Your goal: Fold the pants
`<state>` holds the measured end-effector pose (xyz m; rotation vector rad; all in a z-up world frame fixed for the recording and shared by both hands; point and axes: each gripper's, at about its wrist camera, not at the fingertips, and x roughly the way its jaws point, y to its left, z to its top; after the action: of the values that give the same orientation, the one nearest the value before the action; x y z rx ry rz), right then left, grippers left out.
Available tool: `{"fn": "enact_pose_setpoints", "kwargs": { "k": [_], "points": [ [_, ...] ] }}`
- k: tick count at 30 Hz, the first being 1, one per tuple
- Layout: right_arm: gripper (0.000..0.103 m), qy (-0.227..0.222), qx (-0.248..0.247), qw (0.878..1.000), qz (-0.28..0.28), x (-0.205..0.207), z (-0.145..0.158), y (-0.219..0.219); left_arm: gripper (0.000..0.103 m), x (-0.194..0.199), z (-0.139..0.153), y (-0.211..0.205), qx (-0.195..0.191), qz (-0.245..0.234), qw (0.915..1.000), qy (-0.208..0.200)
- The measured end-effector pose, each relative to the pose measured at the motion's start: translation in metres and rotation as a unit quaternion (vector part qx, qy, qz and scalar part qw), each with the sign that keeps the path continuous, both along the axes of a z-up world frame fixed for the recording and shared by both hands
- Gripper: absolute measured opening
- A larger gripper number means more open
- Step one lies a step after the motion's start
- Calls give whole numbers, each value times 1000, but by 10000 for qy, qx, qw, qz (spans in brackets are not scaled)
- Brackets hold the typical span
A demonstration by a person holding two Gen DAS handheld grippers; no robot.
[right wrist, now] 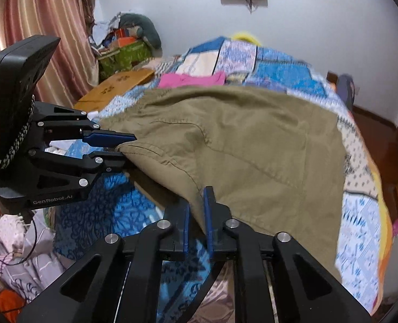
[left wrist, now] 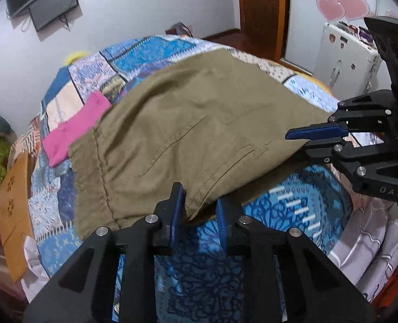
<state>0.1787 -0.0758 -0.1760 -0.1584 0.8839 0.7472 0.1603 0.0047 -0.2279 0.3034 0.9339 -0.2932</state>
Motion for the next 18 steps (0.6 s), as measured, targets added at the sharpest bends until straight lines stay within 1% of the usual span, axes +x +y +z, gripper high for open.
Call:
{"fn": "enact_pose_setpoints", "kwargs": {
  "k": [2, 3, 5, 7, 10, 12, 15, 17, 18],
  "points": [
    [20, 137, -9, 9999, 33, -1, 1, -3, 26, -4, 0, 2, -4, 12, 10000, 8],
    [23, 175, 32, 9998, 59, -3, 3, -6, 28, -6, 2, 5, -78, -2, 10000, 42],
    [33, 220, 132, 9996, 99, -6, 8, -10, 31, -11, 7, 10, -230, -6, 9997, 92],
    [34, 200, 290, 9993, 120, -9, 18, -15, 33, -16, 17, 17, -435, -2, 9990, 94],
    [34, 141, 521, 9985, 45, -7, 30, -16, 34, -19, 34, 25, -769, -6, 9970, 13],
    [34, 148, 666, 9977, -42, -1, 31, -14, 34, -18, 44, 28, -951, 54, 9954, -76],
    [34, 225, 707, 9970, -220, 11, 23, -7, 37, -9, 47, 32, -971, 271, 9948, -173],
    [34, 358, 680, 9965, -322, 18, 11, -2, 37, 1, 40, 38, -984, 483, 9939, -103],
    [34, 445, 622, 9964, -367, 21, 4, -1, 37, 8, 33, 44, -987, 644, 9930, -13]
  ]
}}
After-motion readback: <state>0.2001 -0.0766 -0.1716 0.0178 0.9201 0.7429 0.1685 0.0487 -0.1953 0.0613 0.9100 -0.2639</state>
